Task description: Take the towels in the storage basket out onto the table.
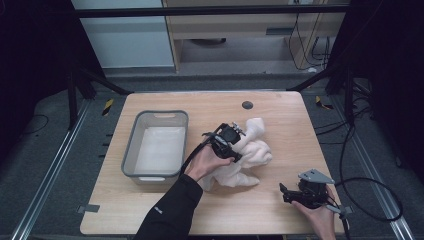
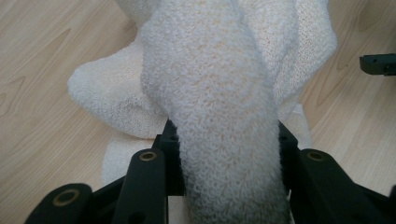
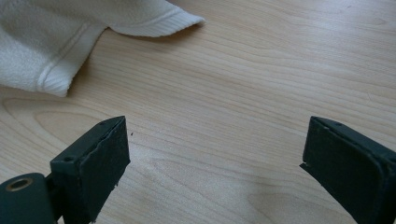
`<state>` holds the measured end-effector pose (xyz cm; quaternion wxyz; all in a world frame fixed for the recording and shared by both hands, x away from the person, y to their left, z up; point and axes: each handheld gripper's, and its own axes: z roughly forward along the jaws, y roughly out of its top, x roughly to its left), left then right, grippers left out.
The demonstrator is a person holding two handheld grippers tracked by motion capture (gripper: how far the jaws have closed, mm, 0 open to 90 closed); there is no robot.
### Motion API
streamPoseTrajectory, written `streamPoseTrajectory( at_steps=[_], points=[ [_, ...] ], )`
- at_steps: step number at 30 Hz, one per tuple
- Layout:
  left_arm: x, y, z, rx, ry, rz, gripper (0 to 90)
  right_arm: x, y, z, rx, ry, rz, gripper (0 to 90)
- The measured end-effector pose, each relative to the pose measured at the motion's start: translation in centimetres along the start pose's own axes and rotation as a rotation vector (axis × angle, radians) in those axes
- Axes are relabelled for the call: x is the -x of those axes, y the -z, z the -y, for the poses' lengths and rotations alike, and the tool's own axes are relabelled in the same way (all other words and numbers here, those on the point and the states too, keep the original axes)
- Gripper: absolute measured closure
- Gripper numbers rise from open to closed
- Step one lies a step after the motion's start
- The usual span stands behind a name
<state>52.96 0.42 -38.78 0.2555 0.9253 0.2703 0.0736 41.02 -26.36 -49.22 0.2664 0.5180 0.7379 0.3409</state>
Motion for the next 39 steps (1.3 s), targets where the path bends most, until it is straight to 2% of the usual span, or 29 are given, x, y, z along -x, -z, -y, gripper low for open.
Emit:
streamPoseTrajectory(
  at_steps=[8, 14, 19, 22, 25, 31, 36, 38, 39],
  points=[
    [0.0, -1.7, 0.6, -0.028, 0.0, -0.003, 53.8, -0.1, -0.1, 0.0, -0.004, 0.006, -0.004, 6.9],
    [-0.2, -1.8, 0.9, -0.024, 0.005, 0.0, 46.3, -0.1, -0.1, 0.0, -0.002, 0.008, -0.003, 6.8],
    [-0.4, -1.1, 1.1, 0.003, 0.01, 0.001, 37.6, -0.1, -0.1, 0.0, -0.002, 0.007, -0.002, 6.6],
    [-0.7, 0.0, 1.3, 0.049, 0.016, -0.001, 30.9, 0.0, -0.1, 0.1, -0.001, 0.01, -0.001, 6.5],
    [-0.8, 0.7, 1.4, 0.068, 0.016, -0.006, 27.5, 0.0, -0.1, 0.1, -0.001, 0.01, -0.001, 6.5],
    [-1.1, 2.9, 2.0, 0.127, 0.02, -0.029, 25.0, 0.0, -0.1, 0.1, 0.002, 0.017, 0.004, 6.5],
    [-1.2, 3.9, 2.5, 0.15, 0.02, -0.045, 24.0, 0.0, -0.1, 0.1, 0.0, 0.01, 0.002, 6.5],
    [-1.2, 4.5, 2.8, 0.169, 0.021, -0.05, 23.9, 0.0, -0.1, 0.1, 0.0, 0.01, 0.003, 6.4],
    [-1.1, 5.0, 3.2, 0.195, 0.025, -0.05, 23.5, 0.0, -0.1, 0.1, -0.001, 0.01, 0.002, 6.4]
  ],
)
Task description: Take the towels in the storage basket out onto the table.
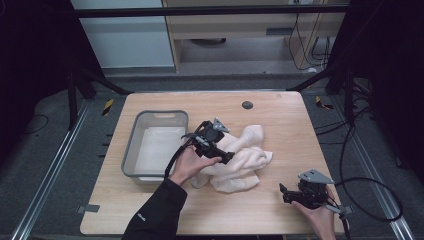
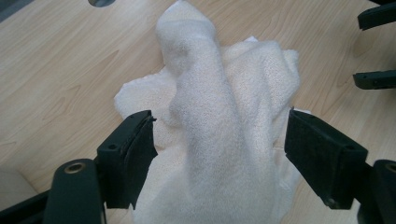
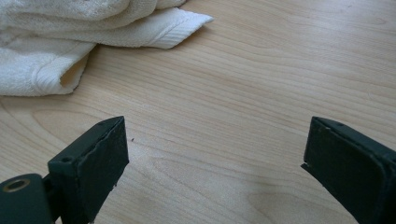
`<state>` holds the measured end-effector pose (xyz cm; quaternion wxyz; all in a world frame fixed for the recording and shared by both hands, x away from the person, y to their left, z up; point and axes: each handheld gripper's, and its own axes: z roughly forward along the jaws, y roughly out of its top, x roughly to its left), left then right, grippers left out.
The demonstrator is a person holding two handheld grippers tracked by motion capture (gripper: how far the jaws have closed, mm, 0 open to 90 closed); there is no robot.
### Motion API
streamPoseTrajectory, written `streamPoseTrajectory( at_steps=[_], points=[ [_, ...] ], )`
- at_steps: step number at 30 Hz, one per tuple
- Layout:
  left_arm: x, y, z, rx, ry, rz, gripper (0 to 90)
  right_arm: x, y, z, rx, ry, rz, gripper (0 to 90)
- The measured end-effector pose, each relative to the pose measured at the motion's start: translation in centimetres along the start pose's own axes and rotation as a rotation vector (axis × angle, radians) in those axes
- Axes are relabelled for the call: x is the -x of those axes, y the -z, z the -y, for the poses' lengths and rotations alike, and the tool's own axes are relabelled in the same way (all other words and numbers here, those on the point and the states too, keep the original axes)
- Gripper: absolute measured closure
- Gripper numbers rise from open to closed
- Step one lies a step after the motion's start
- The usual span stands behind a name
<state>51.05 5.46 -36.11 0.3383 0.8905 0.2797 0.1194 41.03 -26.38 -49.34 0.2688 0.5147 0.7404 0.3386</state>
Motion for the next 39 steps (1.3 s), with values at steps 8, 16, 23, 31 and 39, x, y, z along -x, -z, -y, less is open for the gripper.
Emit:
streamPoseTrajectory(
  at_steps=[8, 16, 23, 31, 39],
  points=[
    [-0.4, 2.1, 1.6, 0.074, 0.016, -0.034, 22.7, 0.0, 0.0, 0.0, -0.001, -0.004, 0.004, 6.1],
    [-1.4, 4.6, 5.0, 0.139, 0.069, -0.072, 22.7, 0.0, 0.0, 0.1, -0.002, -0.004, 0.01, 5.9],
    [-2.2, 6.3, 7.3, 0.179, 0.109, -0.11, 23.0, 0.0, -0.1, 0.1, -0.004, -0.002, 0.011, 5.5],
    [-3.0, 8.4, 10.2, 0.214, 0.149, -0.153, 23.4, 0.1, -0.1, 0.1, -0.003, -0.001, 0.014, 5.1],
    [-4.2, 10.5, 13.3, 0.258, 0.22, -0.208, 23.8, 0.1, -0.1, 0.1, -0.002, -0.006, 0.015, 5.0]
  ],
)
